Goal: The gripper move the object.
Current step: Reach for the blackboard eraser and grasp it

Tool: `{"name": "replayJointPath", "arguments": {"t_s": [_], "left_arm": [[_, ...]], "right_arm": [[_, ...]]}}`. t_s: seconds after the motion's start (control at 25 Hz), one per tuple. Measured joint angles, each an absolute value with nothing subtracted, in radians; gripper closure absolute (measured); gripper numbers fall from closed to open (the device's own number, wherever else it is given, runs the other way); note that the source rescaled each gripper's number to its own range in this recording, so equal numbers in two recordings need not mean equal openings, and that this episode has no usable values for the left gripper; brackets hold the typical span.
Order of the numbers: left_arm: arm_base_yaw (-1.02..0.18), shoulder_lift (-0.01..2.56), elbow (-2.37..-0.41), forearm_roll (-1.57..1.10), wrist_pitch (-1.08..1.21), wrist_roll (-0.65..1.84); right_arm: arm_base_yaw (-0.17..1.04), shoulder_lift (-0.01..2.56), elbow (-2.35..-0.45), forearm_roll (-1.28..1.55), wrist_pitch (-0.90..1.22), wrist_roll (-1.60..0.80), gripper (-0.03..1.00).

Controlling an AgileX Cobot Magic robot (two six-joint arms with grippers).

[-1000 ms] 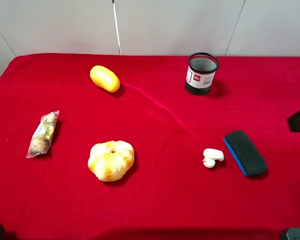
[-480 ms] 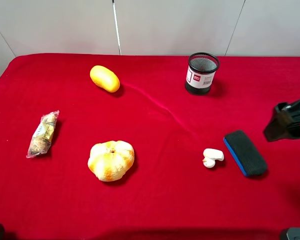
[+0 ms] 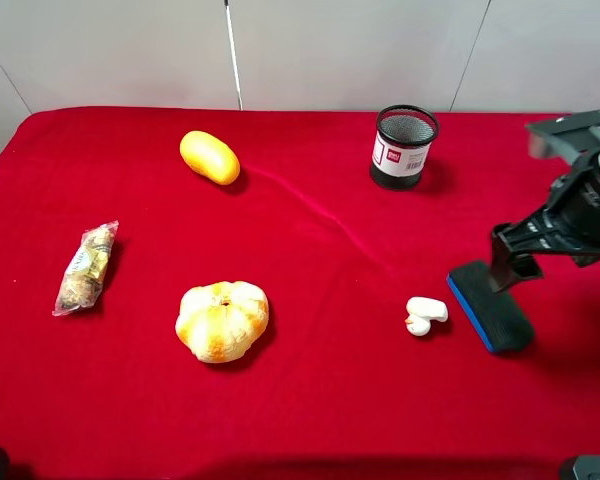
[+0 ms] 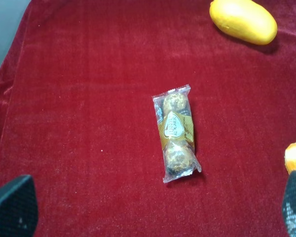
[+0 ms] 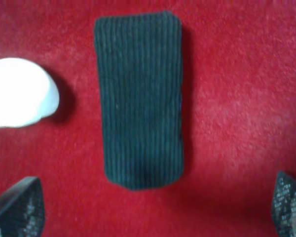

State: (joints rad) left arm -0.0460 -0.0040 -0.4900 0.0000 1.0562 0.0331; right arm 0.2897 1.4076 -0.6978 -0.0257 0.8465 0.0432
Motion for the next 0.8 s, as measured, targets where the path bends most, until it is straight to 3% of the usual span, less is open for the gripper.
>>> {"name": "replayJointPath", "arguments": {"t_s": [0.8], "left_arm": [[-0.046, -0.004, -0.490, 0.000, 1.056, 0.033]], "right_arm": [[0.290, 1.621, -0.700, -0.062, 0.688, 0.047, -0.03]]}}
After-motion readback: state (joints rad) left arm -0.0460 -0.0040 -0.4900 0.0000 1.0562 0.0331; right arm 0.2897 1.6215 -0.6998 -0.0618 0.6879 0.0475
